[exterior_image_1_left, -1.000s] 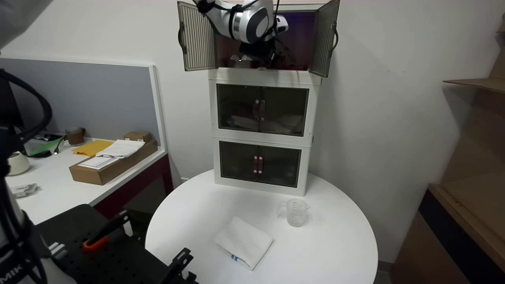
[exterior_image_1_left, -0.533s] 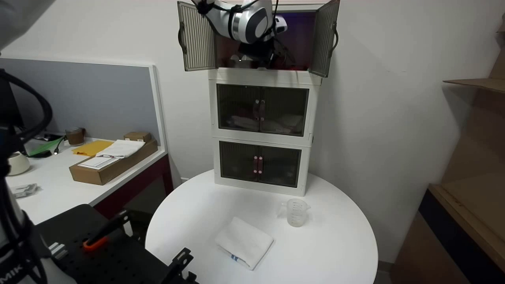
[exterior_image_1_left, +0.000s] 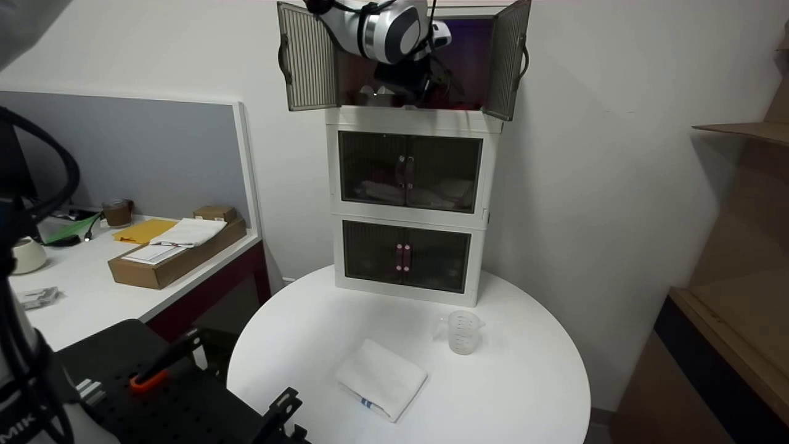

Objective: Shift the red cup to the table

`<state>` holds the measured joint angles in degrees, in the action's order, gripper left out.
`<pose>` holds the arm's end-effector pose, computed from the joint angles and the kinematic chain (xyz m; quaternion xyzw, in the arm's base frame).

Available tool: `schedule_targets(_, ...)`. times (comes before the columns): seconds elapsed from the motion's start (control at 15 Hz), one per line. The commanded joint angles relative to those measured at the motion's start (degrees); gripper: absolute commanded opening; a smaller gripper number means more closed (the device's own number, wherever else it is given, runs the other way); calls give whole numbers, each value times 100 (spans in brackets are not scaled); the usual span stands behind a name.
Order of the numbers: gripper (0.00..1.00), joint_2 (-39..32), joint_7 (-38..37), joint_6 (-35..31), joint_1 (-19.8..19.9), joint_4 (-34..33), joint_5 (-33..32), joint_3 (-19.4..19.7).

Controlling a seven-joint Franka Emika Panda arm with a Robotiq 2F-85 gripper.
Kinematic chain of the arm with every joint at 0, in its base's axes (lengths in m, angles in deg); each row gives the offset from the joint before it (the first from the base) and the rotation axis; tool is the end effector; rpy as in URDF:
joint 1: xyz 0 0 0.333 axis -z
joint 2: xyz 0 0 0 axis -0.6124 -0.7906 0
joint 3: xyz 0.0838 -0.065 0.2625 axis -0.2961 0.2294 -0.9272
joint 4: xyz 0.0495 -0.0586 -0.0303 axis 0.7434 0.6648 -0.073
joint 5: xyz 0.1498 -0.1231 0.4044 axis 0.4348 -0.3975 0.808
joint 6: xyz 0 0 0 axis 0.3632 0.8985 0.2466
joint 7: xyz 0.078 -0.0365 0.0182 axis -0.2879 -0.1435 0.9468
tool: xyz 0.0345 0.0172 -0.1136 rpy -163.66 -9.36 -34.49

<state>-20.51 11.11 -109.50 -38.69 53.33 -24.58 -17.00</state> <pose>0.8386 0.0683 0.3913 -0.9204 0.0022 -0.3804 0.0902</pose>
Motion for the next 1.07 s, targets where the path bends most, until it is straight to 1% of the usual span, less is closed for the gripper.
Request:
schedule_targets(0.0,4,536,-141,-188,-51,609,-80,135)
schedule_targets(0.33,4,917,-145,-542,-79,1215,-83,140)
schedule_targets(0.8,4,1643,-237,-1216,-84,2301,-47,156)
schedule_targets(1.0,4,1993,-370,-1328,-100,2777,-71,263)
